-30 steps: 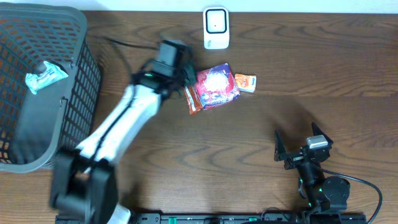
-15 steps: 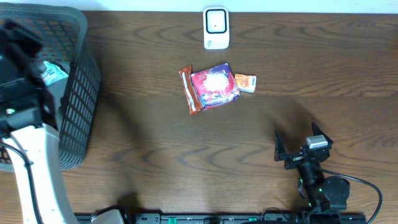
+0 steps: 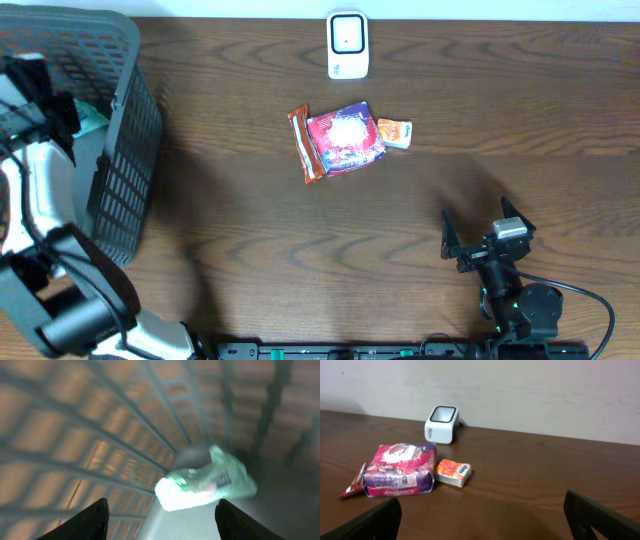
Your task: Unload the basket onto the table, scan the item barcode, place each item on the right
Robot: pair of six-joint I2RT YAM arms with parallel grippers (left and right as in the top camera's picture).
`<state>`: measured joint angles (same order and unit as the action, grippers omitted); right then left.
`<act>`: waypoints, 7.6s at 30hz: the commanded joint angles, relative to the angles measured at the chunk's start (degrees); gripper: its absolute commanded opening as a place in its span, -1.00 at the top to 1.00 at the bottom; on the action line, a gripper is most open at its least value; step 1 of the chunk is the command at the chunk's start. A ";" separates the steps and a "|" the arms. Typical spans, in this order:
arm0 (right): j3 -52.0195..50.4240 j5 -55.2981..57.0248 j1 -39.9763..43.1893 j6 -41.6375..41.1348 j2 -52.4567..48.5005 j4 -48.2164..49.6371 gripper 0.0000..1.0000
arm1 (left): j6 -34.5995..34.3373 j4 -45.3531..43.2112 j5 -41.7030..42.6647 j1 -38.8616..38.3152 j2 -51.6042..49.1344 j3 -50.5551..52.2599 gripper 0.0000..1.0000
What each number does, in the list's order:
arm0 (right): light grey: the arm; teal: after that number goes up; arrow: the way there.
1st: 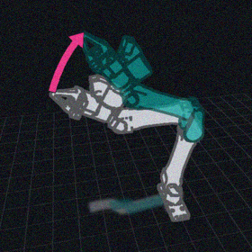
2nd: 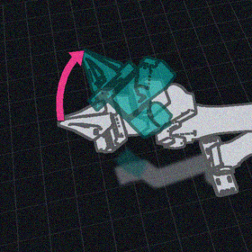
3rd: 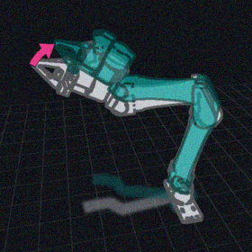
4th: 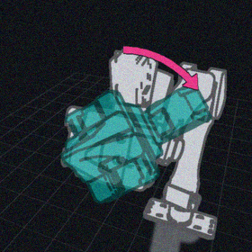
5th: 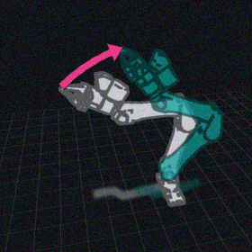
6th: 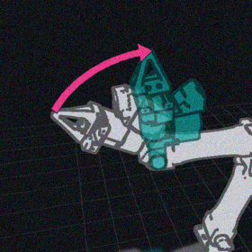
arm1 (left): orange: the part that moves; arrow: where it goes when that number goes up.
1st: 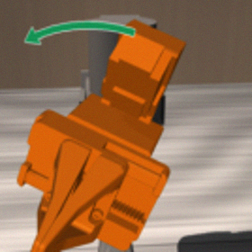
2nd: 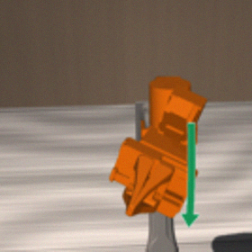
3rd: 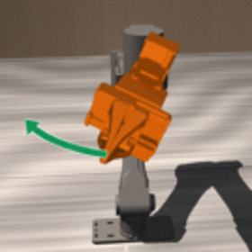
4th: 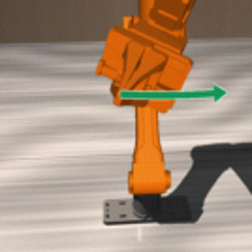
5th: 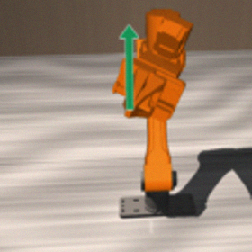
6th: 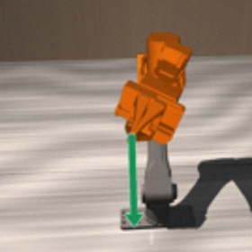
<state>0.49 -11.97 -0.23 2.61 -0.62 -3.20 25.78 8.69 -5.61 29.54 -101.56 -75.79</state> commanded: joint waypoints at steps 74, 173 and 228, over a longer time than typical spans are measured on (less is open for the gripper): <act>-0.17 0.04 0.68 0.68 0.31 -0.15 -0.98 | -46.99 13.55 3.61 -48.94 5.75 -0.42 0.85; 81.46 -24.17 0.57 3.23 -83.78 -58.69 -0.98 | -56.08 38.86 19.52 -35.34 24.63 -0.46 -0.96; 95.43 62.88 -28.70 -37.33 -115.34 -66.88 0.98 | -56.08 38.86 19.52 -35.34 24.63 -0.46 -0.96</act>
<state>97.14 41.30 -25.45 -29.80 -111.81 -69.93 -30.22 47.55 13.82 -6.04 -77.12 -76.16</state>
